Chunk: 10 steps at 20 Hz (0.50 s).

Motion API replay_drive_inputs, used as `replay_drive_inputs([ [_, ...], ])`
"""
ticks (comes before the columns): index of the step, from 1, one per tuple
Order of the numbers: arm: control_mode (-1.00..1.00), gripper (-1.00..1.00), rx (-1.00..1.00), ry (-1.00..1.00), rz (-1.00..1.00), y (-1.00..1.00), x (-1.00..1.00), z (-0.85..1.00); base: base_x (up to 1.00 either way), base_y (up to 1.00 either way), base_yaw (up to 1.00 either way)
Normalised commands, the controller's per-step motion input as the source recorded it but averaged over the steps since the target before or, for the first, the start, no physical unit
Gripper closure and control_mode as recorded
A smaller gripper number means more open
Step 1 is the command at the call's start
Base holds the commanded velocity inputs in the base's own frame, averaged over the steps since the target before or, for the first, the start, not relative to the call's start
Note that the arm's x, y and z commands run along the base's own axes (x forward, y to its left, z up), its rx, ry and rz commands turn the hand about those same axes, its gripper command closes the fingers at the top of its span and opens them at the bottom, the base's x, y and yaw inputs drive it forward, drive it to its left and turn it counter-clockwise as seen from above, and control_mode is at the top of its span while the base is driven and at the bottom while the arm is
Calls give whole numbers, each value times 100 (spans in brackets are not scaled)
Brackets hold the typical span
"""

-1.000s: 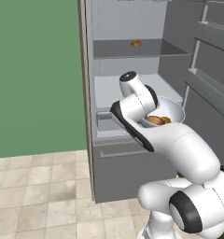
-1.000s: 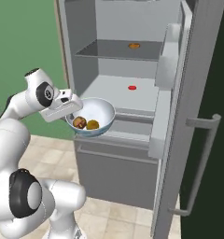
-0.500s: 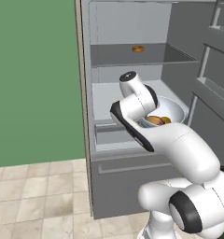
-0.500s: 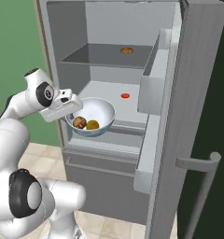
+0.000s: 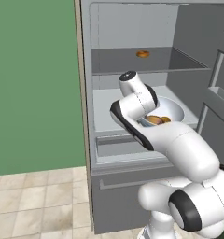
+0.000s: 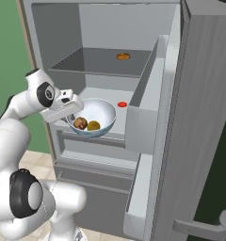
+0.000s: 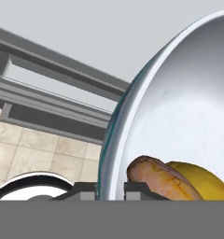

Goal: Pick the chicken drumstick and lemon from their plates and place them in the bowl. Then put the bowl in the fridge.

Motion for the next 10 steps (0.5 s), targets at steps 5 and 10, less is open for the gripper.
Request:
replay_drive_inputs([
  [5, 100, 100, 0, 0, 0, 0, 0, 0, 0, -3, 1],
  [10, 100, 100, 0, 0, 0, 0, 0, 0, 0, 0, 0],
])
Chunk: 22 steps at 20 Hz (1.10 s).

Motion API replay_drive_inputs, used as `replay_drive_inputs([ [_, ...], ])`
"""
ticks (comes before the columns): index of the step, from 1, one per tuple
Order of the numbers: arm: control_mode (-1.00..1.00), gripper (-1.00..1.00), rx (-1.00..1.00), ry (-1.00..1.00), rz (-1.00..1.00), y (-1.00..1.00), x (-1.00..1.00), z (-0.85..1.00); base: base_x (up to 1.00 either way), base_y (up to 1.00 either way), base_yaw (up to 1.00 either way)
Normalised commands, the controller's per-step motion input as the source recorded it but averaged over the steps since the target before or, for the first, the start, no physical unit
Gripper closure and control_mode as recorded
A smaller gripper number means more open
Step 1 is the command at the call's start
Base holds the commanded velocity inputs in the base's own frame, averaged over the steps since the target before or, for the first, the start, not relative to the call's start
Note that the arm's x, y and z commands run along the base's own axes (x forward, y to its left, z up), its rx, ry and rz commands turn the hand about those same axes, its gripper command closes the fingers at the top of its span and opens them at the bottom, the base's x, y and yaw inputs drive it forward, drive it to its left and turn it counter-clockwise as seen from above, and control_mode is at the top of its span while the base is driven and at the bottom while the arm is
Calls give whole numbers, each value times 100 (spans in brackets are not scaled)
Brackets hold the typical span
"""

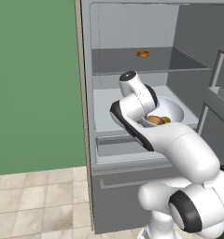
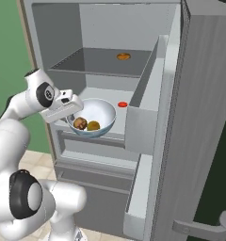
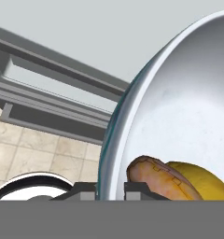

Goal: Pick the chicken drumstick and lemon from their plates and place them in the bowl. Then put the bowl in the fridge.

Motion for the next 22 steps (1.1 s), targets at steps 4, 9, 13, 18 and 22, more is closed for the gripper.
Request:
replay_drive_inputs([
  [4, 100, 100, 0, 0, 0, 0, 0, 0, 0, 0, 0],
  [9, -100, 100, 0, -3, 8, -3, 0, 0, 0, 0, 0],
  [13, -100, 100, 3, -11, 25, -13, 0, 0, 0, 0, 0],
  [18, -100, 100, 4, -8, 37, -17, -1, 0, 0, 0, 0],
  [22, -100, 100, 0, -5, 39, -8, -11, -7, 0, 0, 0],
])
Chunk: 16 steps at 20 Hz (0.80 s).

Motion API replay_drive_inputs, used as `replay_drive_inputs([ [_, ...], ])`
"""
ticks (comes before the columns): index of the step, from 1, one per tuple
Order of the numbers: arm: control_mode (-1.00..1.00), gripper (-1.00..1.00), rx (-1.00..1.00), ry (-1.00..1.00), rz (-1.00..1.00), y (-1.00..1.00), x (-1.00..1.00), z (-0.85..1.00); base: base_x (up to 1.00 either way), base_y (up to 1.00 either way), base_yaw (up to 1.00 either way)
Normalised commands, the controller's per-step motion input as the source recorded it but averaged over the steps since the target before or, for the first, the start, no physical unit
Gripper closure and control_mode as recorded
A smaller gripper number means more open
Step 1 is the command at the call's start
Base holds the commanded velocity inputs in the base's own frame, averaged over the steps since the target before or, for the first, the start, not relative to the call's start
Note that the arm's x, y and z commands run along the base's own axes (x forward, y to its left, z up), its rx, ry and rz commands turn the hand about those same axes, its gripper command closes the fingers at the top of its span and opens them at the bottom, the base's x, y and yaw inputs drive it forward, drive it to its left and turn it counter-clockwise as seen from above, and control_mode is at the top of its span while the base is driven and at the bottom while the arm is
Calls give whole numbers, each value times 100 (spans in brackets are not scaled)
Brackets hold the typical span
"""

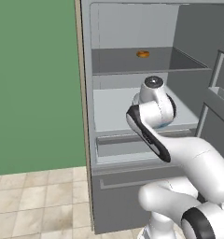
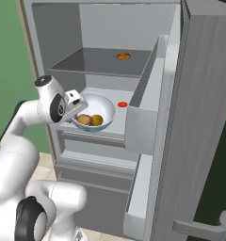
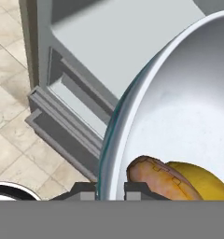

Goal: Pick the chicken drumstick and lemon from their plates and place them in the bowl. Then put the bowl in the fridge.

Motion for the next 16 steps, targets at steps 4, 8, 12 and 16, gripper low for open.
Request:
replay_drive_inputs([
  [4, -100, 100, -2, -13, 51, -1, -7, -10, 0, 0, 0],
  [8, -100, 100, -11, -21, 38, -5, -2, -11, 0, 0, 0],
  [12, -100, 100, -19, -14, 21, -7, 5, -18, 0, 0, 0],
  [16, -100, 100, -25, -3, 5, -1, 21, -21, 0, 0, 0],
])
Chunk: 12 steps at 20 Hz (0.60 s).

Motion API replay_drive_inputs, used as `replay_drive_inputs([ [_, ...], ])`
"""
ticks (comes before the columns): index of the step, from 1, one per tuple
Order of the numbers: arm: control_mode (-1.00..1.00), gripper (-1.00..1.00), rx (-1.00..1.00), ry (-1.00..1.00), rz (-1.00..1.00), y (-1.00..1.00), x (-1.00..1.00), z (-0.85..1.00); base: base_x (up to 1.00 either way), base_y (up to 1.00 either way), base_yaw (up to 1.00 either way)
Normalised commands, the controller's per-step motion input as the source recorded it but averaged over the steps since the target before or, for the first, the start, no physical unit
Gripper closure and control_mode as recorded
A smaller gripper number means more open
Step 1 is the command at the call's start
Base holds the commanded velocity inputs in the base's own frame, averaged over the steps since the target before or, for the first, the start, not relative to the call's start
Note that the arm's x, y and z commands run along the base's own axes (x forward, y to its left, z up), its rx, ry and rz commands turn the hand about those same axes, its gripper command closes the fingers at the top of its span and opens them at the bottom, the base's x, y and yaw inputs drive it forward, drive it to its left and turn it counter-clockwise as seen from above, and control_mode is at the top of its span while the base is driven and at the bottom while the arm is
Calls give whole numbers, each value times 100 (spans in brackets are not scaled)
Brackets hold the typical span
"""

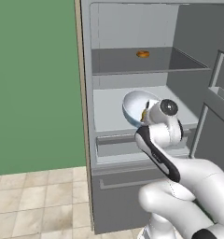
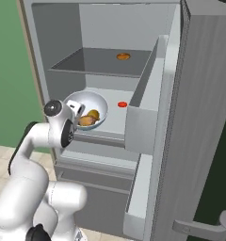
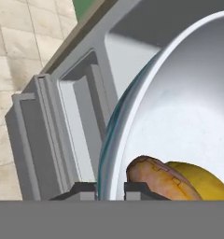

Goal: Pick the chicken drumstick and lemon from their plates and place them in the bowl. Then put the bowl in the fridge.

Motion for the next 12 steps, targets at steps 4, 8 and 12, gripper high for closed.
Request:
replay_drive_inputs([
  [4, -100, 100, -15, 0, 4, 0, 42, -11, 0, 0, 0],
  [8, -100, 100, -4, 0, 8, -1, 58, -13, 0, 0, 0],
  [12, -100, 100, 0, 0, 13, 0, 57, -23, 0, 0, 0],
])
